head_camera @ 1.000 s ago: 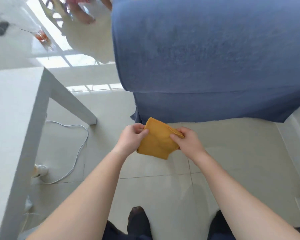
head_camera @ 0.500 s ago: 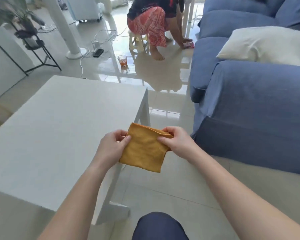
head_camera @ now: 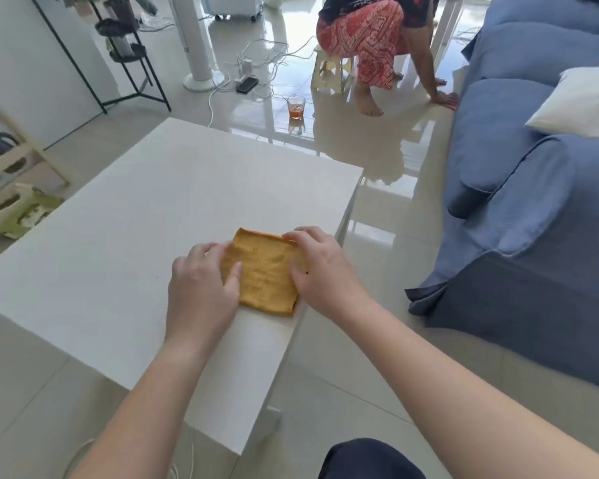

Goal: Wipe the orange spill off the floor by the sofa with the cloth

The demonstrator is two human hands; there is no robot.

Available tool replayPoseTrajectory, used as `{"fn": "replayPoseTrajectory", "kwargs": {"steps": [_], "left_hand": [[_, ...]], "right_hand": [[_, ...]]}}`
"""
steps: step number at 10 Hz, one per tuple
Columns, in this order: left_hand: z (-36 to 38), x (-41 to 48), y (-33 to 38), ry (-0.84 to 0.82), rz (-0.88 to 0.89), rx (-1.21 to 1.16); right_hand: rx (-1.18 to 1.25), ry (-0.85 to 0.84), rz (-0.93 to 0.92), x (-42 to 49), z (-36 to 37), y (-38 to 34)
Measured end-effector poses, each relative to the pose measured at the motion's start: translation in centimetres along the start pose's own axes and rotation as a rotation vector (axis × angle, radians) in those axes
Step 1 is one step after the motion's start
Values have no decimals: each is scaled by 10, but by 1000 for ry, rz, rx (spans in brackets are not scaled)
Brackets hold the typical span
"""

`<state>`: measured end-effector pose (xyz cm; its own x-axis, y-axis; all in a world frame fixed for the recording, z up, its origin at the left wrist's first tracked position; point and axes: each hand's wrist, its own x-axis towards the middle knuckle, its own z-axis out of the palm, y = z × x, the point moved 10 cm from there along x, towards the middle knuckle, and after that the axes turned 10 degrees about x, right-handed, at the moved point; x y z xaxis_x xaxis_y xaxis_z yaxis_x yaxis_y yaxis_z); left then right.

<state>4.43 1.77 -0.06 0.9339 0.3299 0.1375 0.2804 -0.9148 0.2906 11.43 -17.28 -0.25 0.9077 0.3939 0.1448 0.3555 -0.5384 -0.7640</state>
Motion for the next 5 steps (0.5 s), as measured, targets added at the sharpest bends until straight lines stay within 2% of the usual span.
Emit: {"fn": "replayPoseTrajectory", "kwargs": {"steps": [1, 2, 4, 5], "left_hand": [[19, -32, 6, -21, 14, 90], [31, -44, 5, -38, 14, 163], [29, -44, 9, -82, 7, 143], [25, -46, 4, -70, -9, 53]], "right_hand": [[-143, -45, -53, -18, 20, 14], [-122, -89, -31, -24, 32, 31], [-107, -197, 53, -25, 32, 27], [-16, -168, 73, -37, 4, 17]]}}
